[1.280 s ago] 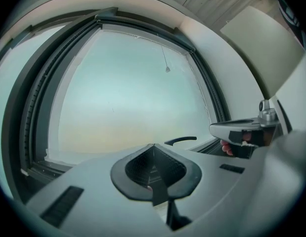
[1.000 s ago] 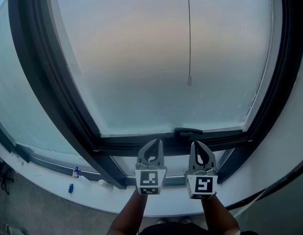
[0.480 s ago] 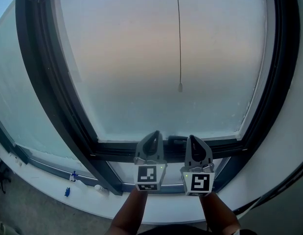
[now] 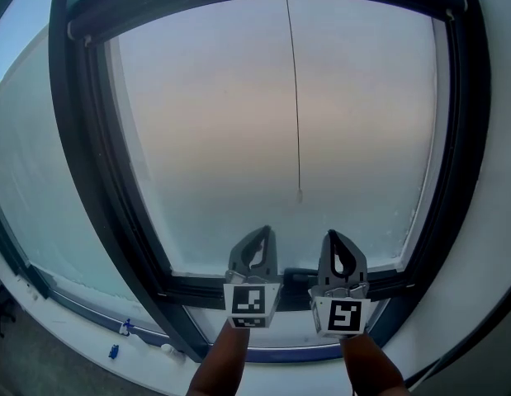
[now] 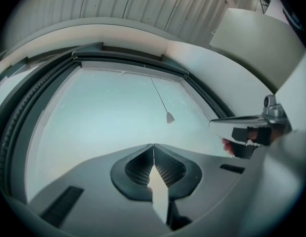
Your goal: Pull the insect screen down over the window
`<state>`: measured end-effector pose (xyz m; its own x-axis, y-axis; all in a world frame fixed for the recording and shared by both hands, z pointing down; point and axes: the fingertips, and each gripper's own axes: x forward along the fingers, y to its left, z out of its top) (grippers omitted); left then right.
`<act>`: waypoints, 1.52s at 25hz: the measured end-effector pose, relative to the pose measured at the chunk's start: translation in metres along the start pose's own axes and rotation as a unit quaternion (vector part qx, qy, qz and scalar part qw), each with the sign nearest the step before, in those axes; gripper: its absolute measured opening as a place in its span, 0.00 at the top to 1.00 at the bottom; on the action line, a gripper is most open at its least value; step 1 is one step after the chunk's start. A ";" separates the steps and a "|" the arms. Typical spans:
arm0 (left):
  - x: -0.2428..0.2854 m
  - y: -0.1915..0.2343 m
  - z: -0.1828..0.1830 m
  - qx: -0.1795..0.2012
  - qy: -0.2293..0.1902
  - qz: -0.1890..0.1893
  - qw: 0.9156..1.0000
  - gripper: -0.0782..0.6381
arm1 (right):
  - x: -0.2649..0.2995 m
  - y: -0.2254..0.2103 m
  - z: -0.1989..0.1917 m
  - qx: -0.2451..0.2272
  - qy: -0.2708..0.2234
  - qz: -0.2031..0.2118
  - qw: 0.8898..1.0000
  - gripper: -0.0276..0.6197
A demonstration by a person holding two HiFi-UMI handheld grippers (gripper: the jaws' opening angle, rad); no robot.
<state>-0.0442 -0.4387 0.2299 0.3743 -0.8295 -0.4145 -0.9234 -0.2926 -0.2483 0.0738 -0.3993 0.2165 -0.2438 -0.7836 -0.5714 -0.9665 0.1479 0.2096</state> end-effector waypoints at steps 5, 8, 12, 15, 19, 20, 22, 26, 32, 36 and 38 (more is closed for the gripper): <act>0.011 0.028 0.021 0.009 -0.004 0.033 0.999 0.89 | 0.015 -0.003 0.039 0.001 -0.062 -0.009 0.998 0.95; 0.014 0.046 0.036 -0.002 -0.021 0.055 0.998 0.89 | 0.022 -0.006 0.054 -0.008 -0.079 -0.006 0.997 0.95; 0.020 0.058 0.062 0.014 -0.051 0.062 0.997 0.89 | 0.033 -0.016 0.068 -0.029 -0.091 -0.008 0.995 0.95; 0.022 0.068 0.087 0.044 -0.075 0.068 0.994 0.89 | 0.044 -0.025 0.085 -0.060 -0.111 -0.016 0.992 0.95; 0.026 0.085 0.112 0.077 -0.091 0.078 0.990 0.89 | 0.057 -0.027 0.112 -0.116 -0.144 -0.017 0.983 0.95; 0.028 0.088 0.118 0.091 -0.092 0.080 0.988 0.89 | 0.060 -0.027 0.118 -0.137 -0.146 -0.015 0.980 0.95; 0.031 0.091 0.133 0.124 -0.099 0.082 0.984 0.89 | 0.067 -0.025 0.127 -0.179 -0.143 -0.010 0.973 0.95; 0.042 0.092 0.163 0.165 -0.114 0.080 0.976 0.89 | 0.080 -0.029 0.144 -0.220 -0.145 -0.009 0.965 0.95; 0.055 0.084 0.196 0.244 -0.124 0.083 0.958 0.89 | 0.105 -0.039 0.157 -0.277 -0.138 -0.023 0.951 0.95; 0.068 0.082 0.215 0.357 -0.112 0.116 0.920 0.89 | 0.125 -0.039 0.165 -0.350 -0.126 -0.019 0.928 0.95; 0.078 0.081 0.223 0.410 -0.105 0.128 0.897 0.89 | 0.133 -0.042 0.170 -0.385 -0.123 -0.021 0.914 0.95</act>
<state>-0.0715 -0.4207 -0.0178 0.2468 -0.6861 -0.6843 -0.6410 0.4140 -0.6463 0.0685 -0.4073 -0.0037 -0.3098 -0.6055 -0.7331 -0.6556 -0.4225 0.6259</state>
